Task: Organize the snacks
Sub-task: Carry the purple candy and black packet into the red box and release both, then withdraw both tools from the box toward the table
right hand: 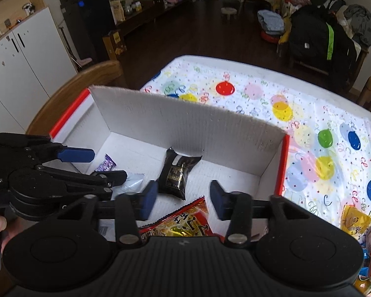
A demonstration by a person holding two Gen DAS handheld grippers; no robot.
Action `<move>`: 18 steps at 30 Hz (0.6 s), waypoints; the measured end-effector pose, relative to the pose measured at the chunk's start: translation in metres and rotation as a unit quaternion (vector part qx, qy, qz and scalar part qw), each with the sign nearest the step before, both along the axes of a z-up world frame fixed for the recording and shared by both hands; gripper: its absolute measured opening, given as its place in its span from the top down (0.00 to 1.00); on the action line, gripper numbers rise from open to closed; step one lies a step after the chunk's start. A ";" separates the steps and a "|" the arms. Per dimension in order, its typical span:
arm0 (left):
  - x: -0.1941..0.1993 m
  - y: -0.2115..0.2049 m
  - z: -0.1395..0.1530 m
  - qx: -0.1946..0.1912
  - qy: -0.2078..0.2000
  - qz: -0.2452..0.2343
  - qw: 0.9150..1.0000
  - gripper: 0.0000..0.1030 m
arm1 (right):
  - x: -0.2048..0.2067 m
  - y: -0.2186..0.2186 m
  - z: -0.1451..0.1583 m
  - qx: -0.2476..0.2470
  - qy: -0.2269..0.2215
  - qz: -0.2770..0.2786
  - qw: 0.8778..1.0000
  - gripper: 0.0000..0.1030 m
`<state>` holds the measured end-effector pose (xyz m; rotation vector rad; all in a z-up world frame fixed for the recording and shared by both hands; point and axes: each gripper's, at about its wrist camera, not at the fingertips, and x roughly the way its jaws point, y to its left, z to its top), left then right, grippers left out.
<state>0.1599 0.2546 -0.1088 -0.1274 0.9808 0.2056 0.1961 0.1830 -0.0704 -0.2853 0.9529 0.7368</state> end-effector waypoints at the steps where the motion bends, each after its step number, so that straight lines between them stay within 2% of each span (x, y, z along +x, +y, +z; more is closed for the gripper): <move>1: -0.002 -0.001 0.003 0.002 -0.004 0.001 1.000 0.42 | -0.002 -0.002 0.003 0.003 -0.003 0.004 1.000 0.50; 7: -0.018 -0.005 0.022 0.005 -0.030 0.013 0.999 0.35 | -0.017 -0.016 0.022 0.024 -0.011 0.014 1.000 0.43; 10: -0.028 -0.009 0.031 0.006 -0.043 0.016 0.999 0.33 | -0.025 -0.025 0.031 0.036 -0.019 0.017 0.999 0.35; 14: -0.040 -0.020 0.044 0.012 -0.062 0.012 0.998 0.28 | -0.035 -0.037 0.042 0.049 -0.026 0.019 0.998 0.33; 18: -0.049 -0.033 0.056 0.016 -0.081 0.005 0.997 0.25 | -0.045 -0.053 0.053 0.067 -0.034 0.015 0.997 0.26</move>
